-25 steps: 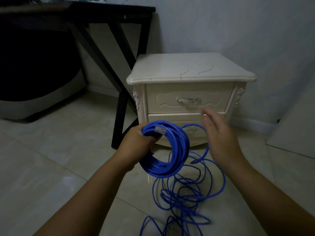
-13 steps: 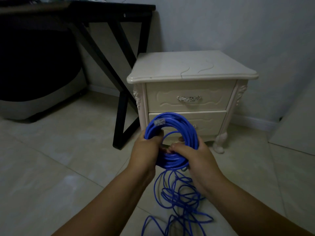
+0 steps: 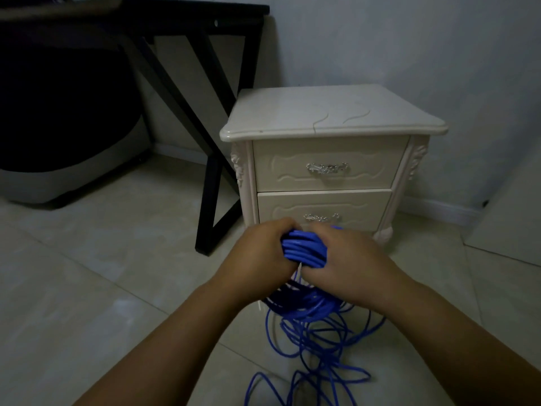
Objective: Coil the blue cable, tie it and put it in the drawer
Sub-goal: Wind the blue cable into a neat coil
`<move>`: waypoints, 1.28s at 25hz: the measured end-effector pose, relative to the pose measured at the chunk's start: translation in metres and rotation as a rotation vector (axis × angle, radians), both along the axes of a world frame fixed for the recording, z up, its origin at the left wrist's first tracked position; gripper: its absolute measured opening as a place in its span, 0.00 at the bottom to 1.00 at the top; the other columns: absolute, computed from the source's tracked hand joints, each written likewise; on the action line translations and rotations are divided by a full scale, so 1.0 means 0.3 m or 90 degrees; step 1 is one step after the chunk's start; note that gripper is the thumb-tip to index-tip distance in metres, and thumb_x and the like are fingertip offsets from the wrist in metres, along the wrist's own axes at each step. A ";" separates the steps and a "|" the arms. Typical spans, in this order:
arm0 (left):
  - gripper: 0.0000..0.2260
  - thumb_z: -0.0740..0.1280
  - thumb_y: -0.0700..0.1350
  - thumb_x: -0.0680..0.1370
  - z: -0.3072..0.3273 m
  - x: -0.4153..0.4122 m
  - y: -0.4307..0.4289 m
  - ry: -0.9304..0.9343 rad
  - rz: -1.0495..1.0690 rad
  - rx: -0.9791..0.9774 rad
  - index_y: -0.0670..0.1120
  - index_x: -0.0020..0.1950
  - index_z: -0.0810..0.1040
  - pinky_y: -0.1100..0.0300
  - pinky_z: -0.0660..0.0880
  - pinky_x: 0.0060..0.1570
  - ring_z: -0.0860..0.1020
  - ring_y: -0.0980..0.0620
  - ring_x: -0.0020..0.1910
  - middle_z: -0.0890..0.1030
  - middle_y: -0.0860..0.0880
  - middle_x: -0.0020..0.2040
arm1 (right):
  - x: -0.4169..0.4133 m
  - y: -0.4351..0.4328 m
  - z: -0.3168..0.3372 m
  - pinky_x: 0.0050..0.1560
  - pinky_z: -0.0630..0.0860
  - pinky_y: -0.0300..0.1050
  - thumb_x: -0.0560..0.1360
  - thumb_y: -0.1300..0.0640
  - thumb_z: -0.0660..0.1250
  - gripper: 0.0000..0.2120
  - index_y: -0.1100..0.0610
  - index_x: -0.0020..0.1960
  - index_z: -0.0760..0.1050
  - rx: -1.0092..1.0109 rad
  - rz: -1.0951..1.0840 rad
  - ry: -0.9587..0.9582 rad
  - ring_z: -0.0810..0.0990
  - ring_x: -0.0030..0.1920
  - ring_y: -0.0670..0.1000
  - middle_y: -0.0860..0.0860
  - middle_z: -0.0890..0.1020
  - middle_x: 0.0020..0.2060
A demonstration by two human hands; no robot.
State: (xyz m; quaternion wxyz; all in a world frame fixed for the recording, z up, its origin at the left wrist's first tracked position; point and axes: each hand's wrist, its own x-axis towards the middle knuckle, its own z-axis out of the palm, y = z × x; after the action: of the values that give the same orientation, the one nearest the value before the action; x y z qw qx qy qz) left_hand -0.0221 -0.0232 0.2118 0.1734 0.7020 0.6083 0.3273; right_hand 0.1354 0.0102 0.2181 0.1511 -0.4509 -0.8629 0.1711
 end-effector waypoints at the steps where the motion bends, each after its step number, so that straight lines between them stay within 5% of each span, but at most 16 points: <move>1: 0.09 0.69 0.40 0.74 0.005 -0.016 0.003 -0.029 0.020 -0.011 0.54 0.48 0.78 0.57 0.78 0.42 0.78 0.59 0.37 0.81 0.53 0.39 | 0.022 0.009 0.008 0.40 0.76 0.44 0.69 0.46 0.69 0.13 0.46 0.52 0.74 -0.040 0.016 0.006 0.78 0.38 0.48 0.46 0.79 0.37; 5: 0.07 0.68 0.38 0.75 0.030 -0.063 0.005 -0.224 0.086 -0.117 0.50 0.48 0.78 0.62 0.80 0.39 0.80 0.57 0.35 0.81 0.49 0.39 | 0.058 0.011 0.002 0.46 0.79 0.44 0.67 0.41 0.73 0.15 0.46 0.50 0.77 -0.279 0.048 0.197 0.82 0.41 0.47 0.49 0.82 0.40; 9: 0.04 0.68 0.41 0.76 0.035 -0.065 0.015 -0.339 0.118 -0.150 0.49 0.49 0.79 0.61 0.80 0.40 0.78 0.56 0.33 0.80 0.49 0.38 | 0.040 0.004 0.008 0.43 0.80 0.45 0.63 0.38 0.70 0.19 0.46 0.50 0.76 -0.270 -0.009 0.318 0.83 0.40 0.50 0.50 0.83 0.40; 14: 0.03 0.67 0.42 0.77 0.012 -0.058 0.021 -0.445 0.228 -0.100 0.49 0.48 0.79 0.53 0.78 0.42 0.75 0.51 0.33 0.77 0.48 0.35 | -0.007 -0.046 -0.025 0.30 0.78 0.43 0.73 0.49 0.71 0.10 0.46 0.53 0.74 -0.325 -0.069 0.359 0.79 0.29 0.49 0.51 0.80 0.36; 18: 0.03 0.67 0.42 0.77 -0.006 -0.031 0.020 -0.526 0.288 -0.075 0.48 0.49 0.79 0.55 0.76 0.40 0.75 0.51 0.33 0.75 0.49 0.34 | -0.045 -0.058 -0.060 0.40 0.78 0.44 0.74 0.47 0.69 0.08 0.49 0.48 0.76 -0.242 -0.164 0.386 0.80 0.40 0.51 0.54 0.81 0.41; 21: 0.03 0.67 0.43 0.78 -0.027 0.021 0.014 -0.663 0.313 -0.087 0.46 0.49 0.79 0.58 0.73 0.33 0.73 0.51 0.30 0.72 0.47 0.30 | -0.070 -0.069 -0.069 0.44 0.77 0.38 0.69 0.53 0.74 0.10 0.48 0.48 0.75 -0.326 -0.178 0.565 0.82 0.43 0.48 0.54 0.83 0.44; 24: 0.04 0.66 0.41 0.78 -0.034 0.056 0.002 -0.809 0.289 -0.164 0.44 0.51 0.78 0.59 0.74 0.30 0.76 0.53 0.27 0.74 0.48 0.30 | -0.089 -0.055 -0.101 0.54 0.77 0.54 0.63 0.56 0.75 0.16 0.52 0.49 0.76 -0.463 -0.224 0.729 0.85 0.42 0.54 0.57 0.84 0.39; 26: 0.08 0.68 0.40 0.76 -0.026 0.028 0.007 -0.753 0.202 -0.222 0.44 0.54 0.77 0.57 0.79 0.40 0.81 0.52 0.37 0.80 0.46 0.40 | -0.069 -0.020 -0.094 0.49 0.78 0.56 0.71 0.65 0.68 0.11 0.55 0.51 0.75 -0.466 -0.248 0.720 0.82 0.32 0.52 0.53 0.79 0.29; 28: 0.17 0.70 0.39 0.74 -0.004 -0.030 0.016 -0.502 0.102 -0.224 0.50 0.61 0.74 0.55 0.79 0.51 0.82 0.51 0.48 0.81 0.48 0.52 | -0.036 0.008 -0.064 0.43 0.79 0.56 0.73 0.69 0.64 0.14 0.51 0.49 0.75 -0.398 -0.203 0.575 0.79 0.28 0.51 0.51 0.77 0.26; 32: 0.20 0.71 0.39 0.71 0.017 -0.046 0.014 -0.054 -0.062 -0.156 0.57 0.58 0.73 0.64 0.77 0.43 0.80 0.59 0.41 0.80 0.53 0.44 | -0.030 -0.011 -0.039 0.37 0.77 0.46 0.71 0.62 0.67 0.12 0.47 0.50 0.74 -0.168 0.004 0.155 0.79 0.34 0.50 0.48 0.78 0.35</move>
State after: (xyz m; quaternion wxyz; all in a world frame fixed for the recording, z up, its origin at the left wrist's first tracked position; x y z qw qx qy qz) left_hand -0.0360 -0.0190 0.2170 0.2993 0.6894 0.6013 0.2712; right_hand 0.1263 0.0068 0.2064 0.1937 -0.4400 -0.8096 0.3367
